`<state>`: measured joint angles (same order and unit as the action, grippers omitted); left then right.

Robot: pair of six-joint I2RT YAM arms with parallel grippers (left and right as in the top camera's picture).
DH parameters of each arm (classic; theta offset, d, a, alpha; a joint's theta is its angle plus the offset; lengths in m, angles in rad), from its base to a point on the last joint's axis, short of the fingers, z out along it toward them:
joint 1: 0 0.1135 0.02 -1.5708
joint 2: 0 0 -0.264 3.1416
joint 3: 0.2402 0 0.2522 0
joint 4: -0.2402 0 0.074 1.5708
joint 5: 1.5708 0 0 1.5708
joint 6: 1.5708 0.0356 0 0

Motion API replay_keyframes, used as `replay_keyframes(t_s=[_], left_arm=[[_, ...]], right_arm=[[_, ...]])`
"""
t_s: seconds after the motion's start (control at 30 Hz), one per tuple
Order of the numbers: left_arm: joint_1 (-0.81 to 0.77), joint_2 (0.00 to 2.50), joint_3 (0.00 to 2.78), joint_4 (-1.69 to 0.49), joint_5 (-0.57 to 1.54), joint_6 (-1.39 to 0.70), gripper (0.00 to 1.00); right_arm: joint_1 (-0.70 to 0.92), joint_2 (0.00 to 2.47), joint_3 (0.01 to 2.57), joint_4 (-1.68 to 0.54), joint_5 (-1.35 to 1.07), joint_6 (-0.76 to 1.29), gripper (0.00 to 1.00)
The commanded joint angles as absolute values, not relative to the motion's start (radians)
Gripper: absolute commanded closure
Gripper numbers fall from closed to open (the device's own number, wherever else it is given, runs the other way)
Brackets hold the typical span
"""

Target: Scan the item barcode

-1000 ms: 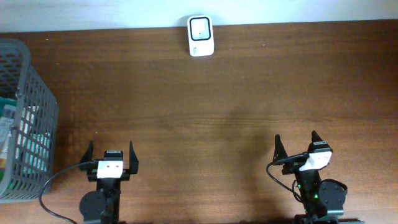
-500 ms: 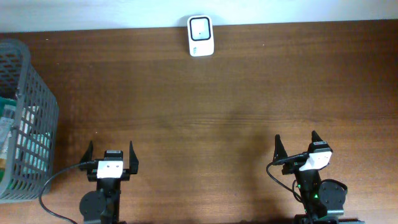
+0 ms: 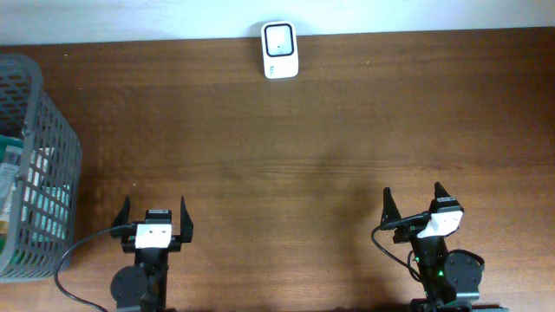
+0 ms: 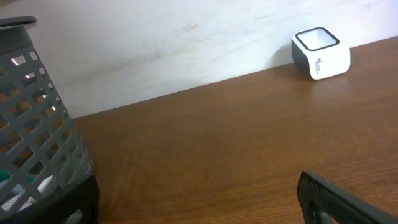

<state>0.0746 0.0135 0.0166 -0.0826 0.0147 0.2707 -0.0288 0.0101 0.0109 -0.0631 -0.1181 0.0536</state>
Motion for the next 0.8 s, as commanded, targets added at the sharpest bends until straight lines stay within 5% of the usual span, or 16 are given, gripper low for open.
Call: replay_keyframes(t_s=[0.0, 0.77], left_arm=[[0.079, 0.006, 0.009, -0.079, 0.012, 0.289, 0.01], [0.079, 0.006, 0.009, -0.054, 0.011, 0.251, 0.01]], right_arm=[[-0.027, 0.006, 0.006, -0.068, -0.127, 0.060, 0.02], [-0.027, 0.006, 0.006, -0.068, -0.127, 0.060, 0.02]])
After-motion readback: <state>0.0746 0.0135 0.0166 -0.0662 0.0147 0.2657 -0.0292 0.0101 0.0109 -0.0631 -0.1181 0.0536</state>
